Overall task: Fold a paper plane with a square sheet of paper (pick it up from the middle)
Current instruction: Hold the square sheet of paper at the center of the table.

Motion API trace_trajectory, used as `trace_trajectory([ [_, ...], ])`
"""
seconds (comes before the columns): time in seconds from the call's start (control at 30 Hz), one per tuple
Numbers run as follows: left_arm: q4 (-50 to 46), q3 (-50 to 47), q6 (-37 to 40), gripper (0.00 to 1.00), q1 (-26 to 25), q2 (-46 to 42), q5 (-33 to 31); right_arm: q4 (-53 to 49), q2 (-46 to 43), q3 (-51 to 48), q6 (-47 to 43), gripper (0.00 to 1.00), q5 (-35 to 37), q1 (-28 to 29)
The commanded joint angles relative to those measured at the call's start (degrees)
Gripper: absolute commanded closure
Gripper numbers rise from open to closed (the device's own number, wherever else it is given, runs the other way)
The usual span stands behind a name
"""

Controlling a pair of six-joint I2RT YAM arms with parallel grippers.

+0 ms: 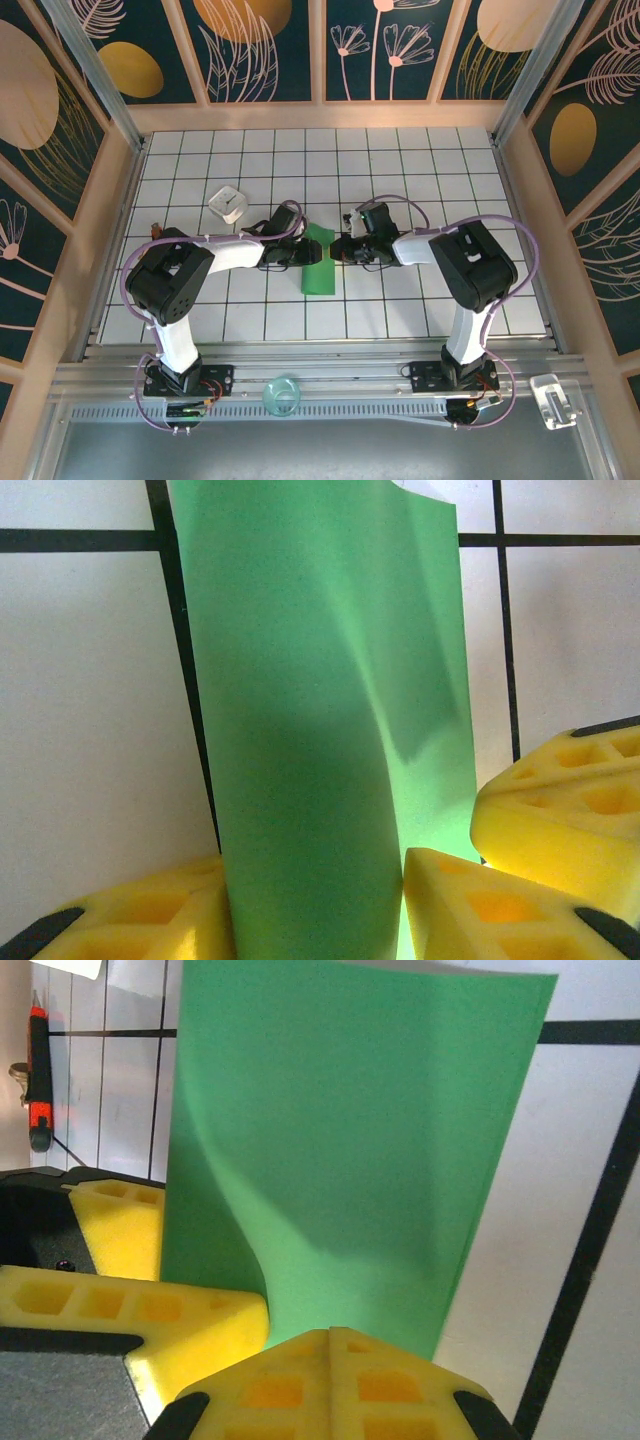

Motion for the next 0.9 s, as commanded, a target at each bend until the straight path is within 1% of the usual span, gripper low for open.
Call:
trace_trajectory([
  [0.0,-7.1,-3.3,0.6,0.54,0.3,6.5,-6.4,-1.1,1.8,1.7,0.3,1.00,-0.3,0.5],
  [0.13,-7.0,-3.2,0.6,0.54,0.3,6.4,-6.4,-4.2,2.8,2.5,-0.2,1.00,1.9,0.5],
  [0.33,-6.8,-3.2,0.5,0.54,0.3,6.3,-6.3,-11.2,4.8,4.4,-1.5,1.00,8.9,1.6],
  [0.5,-6.7,-3.0,0.3,0.54,0.2,5.9,-6.5,-14.0,5.7,4.5,-1.5,1.00,12.9,2.0],
  [0.67,-7.3,-2.3,0.2,0.52,0.2,5.0,-7.1,-14.4,6.6,3.7,-0.9,1.00,14.2,2.1],
  [0.87,-9.3,-0.9,0.1,0.45,0.2,1.8,-9.7,-13.9,6.7,2.6,-0.5,1.00,14.4,2.1],
])
